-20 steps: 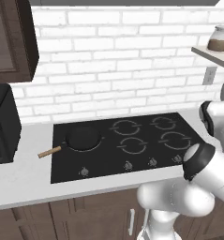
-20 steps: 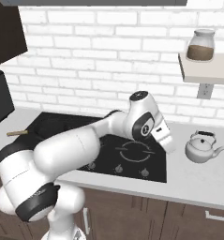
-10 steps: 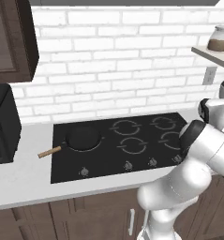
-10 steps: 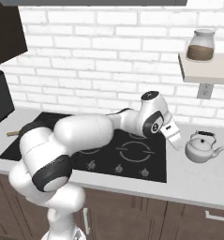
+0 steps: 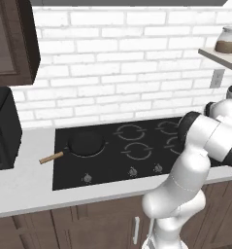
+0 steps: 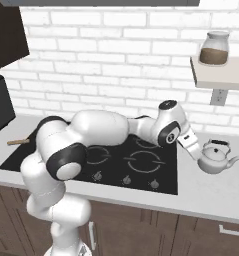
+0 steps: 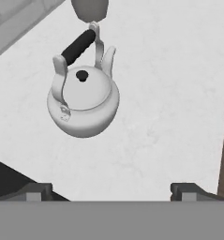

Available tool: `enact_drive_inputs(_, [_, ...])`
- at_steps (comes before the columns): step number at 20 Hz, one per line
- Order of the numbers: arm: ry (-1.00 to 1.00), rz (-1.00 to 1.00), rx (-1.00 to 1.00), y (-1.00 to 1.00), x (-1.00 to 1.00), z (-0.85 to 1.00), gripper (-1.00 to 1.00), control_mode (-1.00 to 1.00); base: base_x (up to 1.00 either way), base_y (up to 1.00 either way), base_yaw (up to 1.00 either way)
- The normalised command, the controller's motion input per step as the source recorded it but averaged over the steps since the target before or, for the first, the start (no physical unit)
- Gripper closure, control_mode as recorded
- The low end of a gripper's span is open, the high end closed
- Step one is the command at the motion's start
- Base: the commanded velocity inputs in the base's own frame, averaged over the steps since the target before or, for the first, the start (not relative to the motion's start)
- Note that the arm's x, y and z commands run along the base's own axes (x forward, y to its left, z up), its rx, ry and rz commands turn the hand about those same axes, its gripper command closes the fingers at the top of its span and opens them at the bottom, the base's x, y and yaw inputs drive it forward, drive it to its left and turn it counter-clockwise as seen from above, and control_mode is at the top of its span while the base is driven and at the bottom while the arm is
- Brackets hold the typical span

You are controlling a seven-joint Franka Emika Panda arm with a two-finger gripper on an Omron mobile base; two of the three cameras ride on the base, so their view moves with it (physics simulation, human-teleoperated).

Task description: Pick the kettle from the counter and place it on a stove burner. Then turn the burner on.

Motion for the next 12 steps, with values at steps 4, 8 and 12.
enact_drive_inputs(4, [0.00,0.00,0.00,-0.34,0.26,-0.14,-1.00,-1.00,0.00,0.00,0.00])
enact_drive_inputs(8, [0.00,0.00,0.00,-0.23,0.33,-0.14,-1.00,-1.00,0.00,0.00,0.00])
enact_drive_inputs(12, [0.00,0.00,0.00,-0.23,0.36,-0.07,-1.00,-1.00,0.00,0.00,0.00])
